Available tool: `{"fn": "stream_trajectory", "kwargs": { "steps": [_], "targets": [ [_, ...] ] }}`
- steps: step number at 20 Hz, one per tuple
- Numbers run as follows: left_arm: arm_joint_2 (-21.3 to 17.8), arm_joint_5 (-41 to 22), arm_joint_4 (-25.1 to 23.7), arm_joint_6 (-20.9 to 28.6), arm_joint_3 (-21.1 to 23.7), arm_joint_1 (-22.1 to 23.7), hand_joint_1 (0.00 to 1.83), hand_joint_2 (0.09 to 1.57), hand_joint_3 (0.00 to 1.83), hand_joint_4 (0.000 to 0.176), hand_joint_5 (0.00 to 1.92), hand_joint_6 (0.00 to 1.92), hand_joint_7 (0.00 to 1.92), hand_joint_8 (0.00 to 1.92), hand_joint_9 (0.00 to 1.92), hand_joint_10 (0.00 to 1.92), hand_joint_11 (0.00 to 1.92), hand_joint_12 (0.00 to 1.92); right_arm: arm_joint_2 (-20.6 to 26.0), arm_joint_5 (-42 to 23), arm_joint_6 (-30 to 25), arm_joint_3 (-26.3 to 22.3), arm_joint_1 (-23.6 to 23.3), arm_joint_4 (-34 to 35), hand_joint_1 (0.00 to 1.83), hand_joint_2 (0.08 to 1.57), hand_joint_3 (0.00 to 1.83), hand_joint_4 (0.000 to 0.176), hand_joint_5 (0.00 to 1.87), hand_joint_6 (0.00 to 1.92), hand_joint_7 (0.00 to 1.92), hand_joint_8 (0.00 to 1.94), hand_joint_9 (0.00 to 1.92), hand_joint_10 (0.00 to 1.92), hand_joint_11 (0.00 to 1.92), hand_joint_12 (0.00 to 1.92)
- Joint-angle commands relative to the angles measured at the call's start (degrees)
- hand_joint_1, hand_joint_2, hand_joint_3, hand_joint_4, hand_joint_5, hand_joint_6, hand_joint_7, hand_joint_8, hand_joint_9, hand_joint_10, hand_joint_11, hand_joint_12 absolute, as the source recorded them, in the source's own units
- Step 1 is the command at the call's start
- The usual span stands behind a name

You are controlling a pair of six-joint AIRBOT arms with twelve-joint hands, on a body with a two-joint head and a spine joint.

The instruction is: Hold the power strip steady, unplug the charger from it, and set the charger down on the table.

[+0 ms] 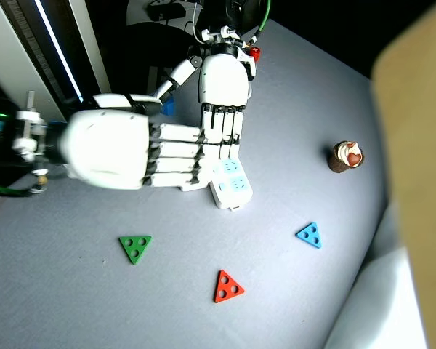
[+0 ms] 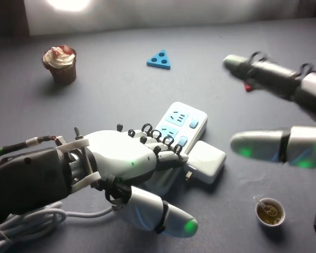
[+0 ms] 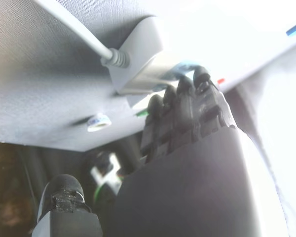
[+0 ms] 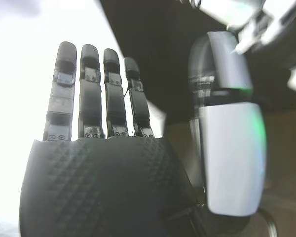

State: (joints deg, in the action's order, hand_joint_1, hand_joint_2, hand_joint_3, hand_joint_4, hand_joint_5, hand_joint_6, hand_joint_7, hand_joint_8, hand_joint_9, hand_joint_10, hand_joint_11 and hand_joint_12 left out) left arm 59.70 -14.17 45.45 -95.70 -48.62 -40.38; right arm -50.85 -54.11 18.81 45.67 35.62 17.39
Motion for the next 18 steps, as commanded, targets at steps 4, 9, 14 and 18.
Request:
{"fn": "stream_trajectory", "kwargs": {
  "steps": [4, 9, 14, 18],
  "targets": [
    [-0.4, -2.9, -0.4, 0.3, 0.1, 1.0, 0.0, 0.93, 0.0, 0.0, 0.13, 0.01, 0.11, 0.01, 0.08, 0.01, 0.06, 0.09, 3.6, -3.6, -0.9, -6.4, 0.1, 14.3, 0.57, 0.89, 0.0, 0.0, 0.0, 0.0, 0.01, 0.0, 0.01, 0.0, 0.0, 0.11],
    [-0.9, -2.5, -0.6, -0.3, 0.2, 3.8, 0.0, 0.93, 0.0, 0.0, 0.1, 0.0, 0.08, 0.0, 0.06, 0.0, 0.03, 0.07, 4.7, -3.6, -0.8, -9.2, 2.7, 19.7, 0.49, 0.91, 0.01, 0.0, 0.0, 0.0, 0.0, 0.0, 0.0, 0.0, 0.0, 0.0],
    [-2.0, -0.7, 0.1, -1.8, 0.2, 8.7, 0.0, 0.95, 0.0, 0.0, 0.08, 0.0, 0.08, 0.0, 0.05, 0.0, 0.02, 0.07, 7.4, -4.3, -0.2, -14.2, 4.1, 22.9, 0.57, 0.93, 0.0, 0.0, 0.0, 0.0, 0.0, 0.0, 0.0, 0.0, 0.0, 0.0],
    [-3.7, 0.9, 0.7, -2.6, 0.2, 12.2, 0.0, 0.95, 0.01, 0.0, 0.1, 0.01, 0.12, 0.01, 0.09, 0.01, 0.05, 0.08, 8.7, -7.7, 0.0, -17.3, 5.8, 21.5, 0.5, 0.94, 0.0, 0.0, 0.0, 0.0, 0.0, 0.0, 0.0, 0.0, 0.05, 0.02]
  ]
}}
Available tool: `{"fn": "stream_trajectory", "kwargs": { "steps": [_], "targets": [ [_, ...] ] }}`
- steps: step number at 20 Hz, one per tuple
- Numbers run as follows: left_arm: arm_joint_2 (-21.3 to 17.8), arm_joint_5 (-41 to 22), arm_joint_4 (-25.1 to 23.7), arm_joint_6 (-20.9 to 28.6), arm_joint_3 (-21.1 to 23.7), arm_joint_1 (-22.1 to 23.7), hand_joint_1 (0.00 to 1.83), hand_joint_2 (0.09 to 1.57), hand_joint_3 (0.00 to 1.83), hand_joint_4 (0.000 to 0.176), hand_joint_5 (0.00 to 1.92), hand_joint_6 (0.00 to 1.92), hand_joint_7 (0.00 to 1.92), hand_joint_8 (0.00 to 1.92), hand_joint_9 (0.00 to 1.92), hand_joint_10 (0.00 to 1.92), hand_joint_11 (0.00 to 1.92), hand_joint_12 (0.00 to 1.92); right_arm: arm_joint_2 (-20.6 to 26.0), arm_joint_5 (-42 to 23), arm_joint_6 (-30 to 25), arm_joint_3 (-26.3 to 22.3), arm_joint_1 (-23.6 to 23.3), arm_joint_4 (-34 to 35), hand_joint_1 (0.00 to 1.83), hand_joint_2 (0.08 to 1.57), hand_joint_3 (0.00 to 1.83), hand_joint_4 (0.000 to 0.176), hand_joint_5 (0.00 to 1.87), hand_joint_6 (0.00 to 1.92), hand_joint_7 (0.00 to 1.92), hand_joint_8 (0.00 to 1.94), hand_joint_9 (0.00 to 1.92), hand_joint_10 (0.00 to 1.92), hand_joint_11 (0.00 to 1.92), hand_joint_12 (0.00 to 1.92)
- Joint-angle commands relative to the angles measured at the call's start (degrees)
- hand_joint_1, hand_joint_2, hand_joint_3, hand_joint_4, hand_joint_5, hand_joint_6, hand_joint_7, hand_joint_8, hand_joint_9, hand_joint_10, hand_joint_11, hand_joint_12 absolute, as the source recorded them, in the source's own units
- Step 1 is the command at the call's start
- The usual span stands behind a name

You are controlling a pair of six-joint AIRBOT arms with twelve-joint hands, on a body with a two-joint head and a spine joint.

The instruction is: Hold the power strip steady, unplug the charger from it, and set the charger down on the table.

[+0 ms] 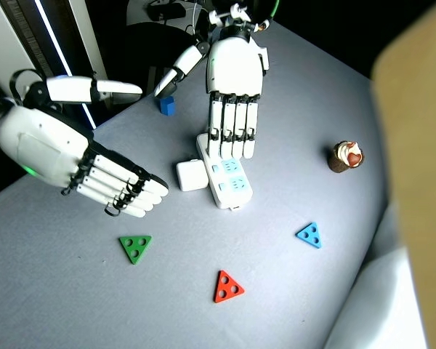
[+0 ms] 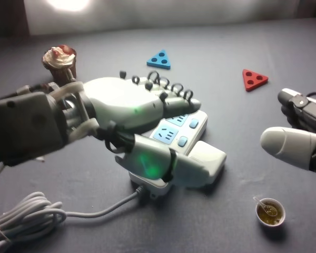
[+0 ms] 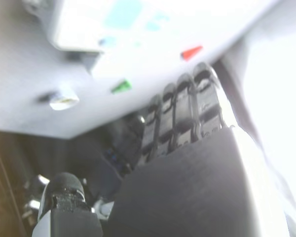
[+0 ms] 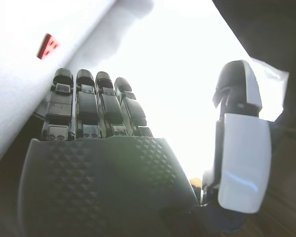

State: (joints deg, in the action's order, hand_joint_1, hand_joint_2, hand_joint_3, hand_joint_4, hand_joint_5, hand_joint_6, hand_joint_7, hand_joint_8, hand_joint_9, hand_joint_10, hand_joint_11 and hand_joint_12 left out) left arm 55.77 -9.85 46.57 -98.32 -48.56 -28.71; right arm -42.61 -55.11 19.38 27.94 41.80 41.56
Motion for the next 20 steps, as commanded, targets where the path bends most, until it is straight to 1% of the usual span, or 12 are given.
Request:
{"fn": "stream_trajectory", "kwargs": {
  "steps": [1, 3, 4, 5, 6, 7, 10, 12, 13, 16, 17, 20],
  "targets": [
    [-0.3, -3.1, -0.4, 0.0, 0.2, 1.3, 0.0, 0.95, 0.0, 0.0, 0.1, 0.0, 0.09, 0.0, 0.07, 0.0, 0.04, 0.08, 0.8, -7.0, -0.4, -0.4, 0.0, -2.1, 0.51, 0.94, 0.0, 0.0, 0.0, 0.0, 0.01, 0.0, 0.02, 0.01, 0.07, 0.03],
    [-1.1, -3.0, -0.4, -0.2, 0.3, 2.7, 0.0, 0.95, 0.0, 0.0, 0.11, 0.01, 0.11, 0.01, 0.08, 0.01, 0.04, 0.08, 0.8, -7.2, 0.0, -0.5, 0.1, -1.4, 0.49, 0.94, 0.01, 0.0, 0.0, 0.0, 0.0, 0.0, 0.02, 0.0, 0.06, 0.03],
    [-1.5, -2.6, -0.4, -0.6, 0.4, 3.5, 0.0, 0.96, 0.0, 0.0, 0.11, 0.01, 0.11, 0.01, 0.08, 0.01, 0.04, 0.08, 0.8, -7.4, 0.0, -0.5, 0.0, -1.4, 0.51, 0.95, 0.01, 0.0, 0.0, 0.0, 0.01, 0.0, 0.02, 0.01, 0.06, 0.03],
    [-2.0, -1.5, -0.4, -0.9, 0.6, 4.3, 0.0, 0.96, 0.01, 0.0, 0.12, 0.01, 0.12, 0.01, 0.08, 0.01, 0.04, 0.08, 0.8, -7.9, 0.1, -0.5, 0.0, -1.4, 0.47, 0.95, 0.0, 0.0, 0.0, 0.0, 0.01, 0.0, 0.02, 0.0, 0.05, 0.02],
    [-2.2, -1.1, -0.4, -0.9, 0.7, 4.6, 0.0, 0.96, 0.01, 0.0, 0.12, 0.01, 0.12, 0.01, 0.08, 0.01, 0.03, 0.08, 0.9, -8.2, 0.1, -0.7, 0.2, -1.4, 0.44, 0.95, 0.01, 0.0, 0.0, 0.0, 0.0, 0.0, 0.01, 0.0, 0.03, 0.02],
    [-2.4, -0.8, -0.4, -0.9, 1.1, 4.9, 0.0, 0.96, 0.01, 0.0, 0.12, 0.01, 0.11, 0.01, 0.08, 0.0, 0.04, 0.08, 1.2, -8.5, 0.1, -0.9, 0.6, -1.0, 0.5, 0.94, 0.0, 0.0, 0.0, 0.0, 0.01, 0.0, 0.02, 0.0, 0.03, 0.02],
    [-3.4, 0.0, -0.4, -1.0, 2.4, 5.7, 0.0, 0.95, 0.0, 0.0, 0.1, 0.0, 0.1, 0.0, 0.07, 0.0, 0.03, 0.08, 1.3, -8.7, 0.2, -1.3, 0.6, -0.4, 0.45, 0.94, 0.0, 0.0, 0.0, 0.0, 0.0, 0.0, 0.02, 0.0, 0.05, 0.03],
    [-3.8, -0.1, -0.3, -0.9, 3.2, 6.3, 0.0, 0.95, 0.0, 0.0, 0.1, 0.0, 0.1, 0.0, 0.07, 0.0, 0.04, 0.08, 1.5, -10.0, 0.2, -1.4, 0.7, -0.3, 0.45, 0.95, 0.0, 0.0, 0.0, 0.0, 0.0, 0.0, 0.01, 0.0, 0.03, 0.02],
    [-4.0, 0.0, -0.2, -0.9, 3.4, 6.6, 0.0, 0.95, 0.0, 0.0, 0.11, 0.0, 0.11, 0.0, 0.08, 0.0, 0.05, 0.08, 1.5, -10.2, 0.2, -1.4, 0.8, -0.3, 0.51, 0.94, 0.0, 0.0, 0.02, 0.01, 0.03, 0.01, 0.03, 0.01, 0.05, 0.02],
    [-4.5, 1.3, 0.0, -0.9, 3.5, 8.1, 0.0, 0.95, 0.0, 0.0, 0.09, 0.0, 0.1, 0.0, 0.07, 0.0, 0.04, 0.08, 1.3, -10.5, 0.2, -1.0, 1.0, -0.3, 0.59, 0.94, 0.0, 0.0, 0.04, 0.01, 0.07, 0.02, 0.07, 0.02, 0.09, 0.04],
    [-4.7, 1.6, 0.0, -0.9, 3.5, 8.5, 0.0, 0.95, 0.0, 0.0, 0.07, 0.0, 0.08, 0.0, 0.05, 0.0, 0.01, 0.07, 1.1, -10.7, 0.2, -0.5, 1.2, -0.3, 0.63, 0.93, 0.0, 0.0, 0.08, 0.01, 0.11, 0.01, 0.11, 0.01, 0.12, 0.06],
    [-5.2, 2.0, 0.0, -0.9, 3.5, 9.3, 0.0, 0.95, 0.0, 0.0, 0.09, 0.01, 0.1, 0.01, 0.07, 0.01, 0.04, 0.08, 0.6, -10.7, 0.2, 0.3, 1.7, 0.0, 0.63, 0.98, 0.01, 0.0, 0.14, 0.01, 0.16, 0.01, 0.16, 0.01, 0.16, 0.08]
  ]
}}
